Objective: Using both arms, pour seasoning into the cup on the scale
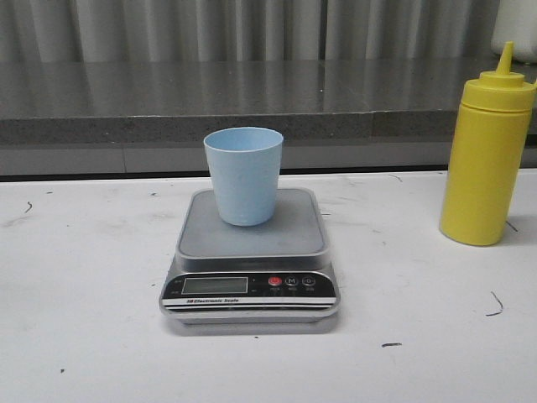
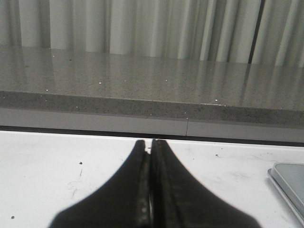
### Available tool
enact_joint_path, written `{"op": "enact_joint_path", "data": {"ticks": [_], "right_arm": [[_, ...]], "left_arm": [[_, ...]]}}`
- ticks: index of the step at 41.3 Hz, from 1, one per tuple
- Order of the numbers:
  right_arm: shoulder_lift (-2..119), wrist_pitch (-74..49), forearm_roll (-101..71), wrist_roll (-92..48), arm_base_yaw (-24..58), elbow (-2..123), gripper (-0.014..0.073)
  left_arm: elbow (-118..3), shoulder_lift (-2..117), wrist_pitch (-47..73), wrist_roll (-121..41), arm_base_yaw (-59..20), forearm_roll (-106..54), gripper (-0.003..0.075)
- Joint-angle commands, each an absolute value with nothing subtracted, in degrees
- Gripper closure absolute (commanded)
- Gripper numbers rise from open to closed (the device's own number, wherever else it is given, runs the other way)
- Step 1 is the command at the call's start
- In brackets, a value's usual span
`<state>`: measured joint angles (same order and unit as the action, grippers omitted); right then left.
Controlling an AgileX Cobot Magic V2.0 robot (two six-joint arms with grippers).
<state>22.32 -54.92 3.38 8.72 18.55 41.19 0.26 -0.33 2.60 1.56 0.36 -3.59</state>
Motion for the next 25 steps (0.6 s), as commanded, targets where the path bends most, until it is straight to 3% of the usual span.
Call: {"op": "enact_joint_path", "data": {"ticks": [1,25], "right_arm": [[22.7,-51.3,3.7,8.4,18.6,43.0,0.0662],[22.7,-51.3,3.7,8.4,18.6,43.0,0.0662]], "left_arm": [[1.6,-1.3,-2.4,1.9,0.3,-4.1,0.074],[1.6,-1.3,-2.3,1.9,-0.8,-4.1,0.074]]}}
